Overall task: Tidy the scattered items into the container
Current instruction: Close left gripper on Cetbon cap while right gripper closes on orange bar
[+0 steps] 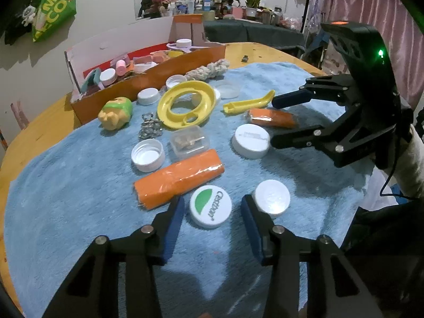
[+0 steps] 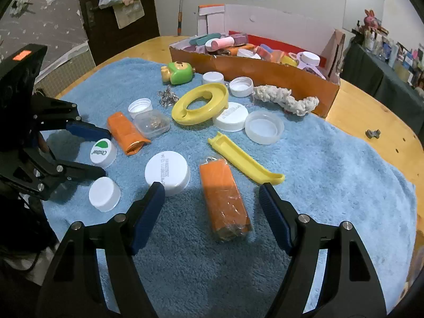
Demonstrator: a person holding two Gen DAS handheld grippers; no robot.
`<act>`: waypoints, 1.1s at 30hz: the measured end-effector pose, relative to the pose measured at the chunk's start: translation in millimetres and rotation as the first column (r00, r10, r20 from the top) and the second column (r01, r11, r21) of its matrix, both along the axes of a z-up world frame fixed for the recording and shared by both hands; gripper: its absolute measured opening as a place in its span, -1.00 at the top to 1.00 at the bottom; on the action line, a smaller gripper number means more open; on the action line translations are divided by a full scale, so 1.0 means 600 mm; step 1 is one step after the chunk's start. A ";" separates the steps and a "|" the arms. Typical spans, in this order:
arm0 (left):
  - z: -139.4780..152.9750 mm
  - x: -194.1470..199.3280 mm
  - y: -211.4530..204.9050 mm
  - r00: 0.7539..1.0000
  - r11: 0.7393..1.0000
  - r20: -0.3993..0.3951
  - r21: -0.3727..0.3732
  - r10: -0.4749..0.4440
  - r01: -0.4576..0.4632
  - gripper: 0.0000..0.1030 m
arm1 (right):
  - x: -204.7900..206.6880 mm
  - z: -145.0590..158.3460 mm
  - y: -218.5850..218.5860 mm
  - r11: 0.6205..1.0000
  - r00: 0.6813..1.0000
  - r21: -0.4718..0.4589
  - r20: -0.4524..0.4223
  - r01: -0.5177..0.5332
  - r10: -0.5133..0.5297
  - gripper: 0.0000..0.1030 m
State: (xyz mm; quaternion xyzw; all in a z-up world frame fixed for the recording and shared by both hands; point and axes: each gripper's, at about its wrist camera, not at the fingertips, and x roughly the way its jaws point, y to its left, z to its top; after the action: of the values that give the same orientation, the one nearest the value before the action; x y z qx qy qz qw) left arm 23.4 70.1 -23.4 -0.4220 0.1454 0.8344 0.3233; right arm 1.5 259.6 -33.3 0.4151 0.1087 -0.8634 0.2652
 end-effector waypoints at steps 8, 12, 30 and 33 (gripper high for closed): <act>0.000 0.001 0.002 1.000 1.000 0.001 0.004 0.007 -0.007 0.29 | 0.006 -0.008 -0.001 1.000 1.000 0.013 -0.014 -0.001 0.001 -0.07; 0.001 0.000 -0.002 1.000 1.000 0.010 0.016 0.018 -0.018 0.32 | 0.006 -0.006 0.002 0.999 0.999 0.028 -0.030 0.017 -0.016 0.39; 0.024 -0.010 -0.018 0.997 0.997 -0.007 0.043 0.071 -0.070 0.33 | 0.006 0.026 0.000 0.999 0.996 0.008 -0.079 0.043 -0.042 0.47; 0.034 -0.014 -0.021 0.996 0.995 -0.017 0.051 0.085 -0.084 0.33 | 0.004 0.037 -0.002 0.999 0.995 0.000 -0.091 0.048 -0.048 0.47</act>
State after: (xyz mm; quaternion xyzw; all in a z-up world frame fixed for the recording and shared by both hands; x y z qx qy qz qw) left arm 14.8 57.5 -2.8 -0.4117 0.1095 0.8546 0.2970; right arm 3.9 258.5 -10.9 0.3783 0.1115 -0.8873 0.2389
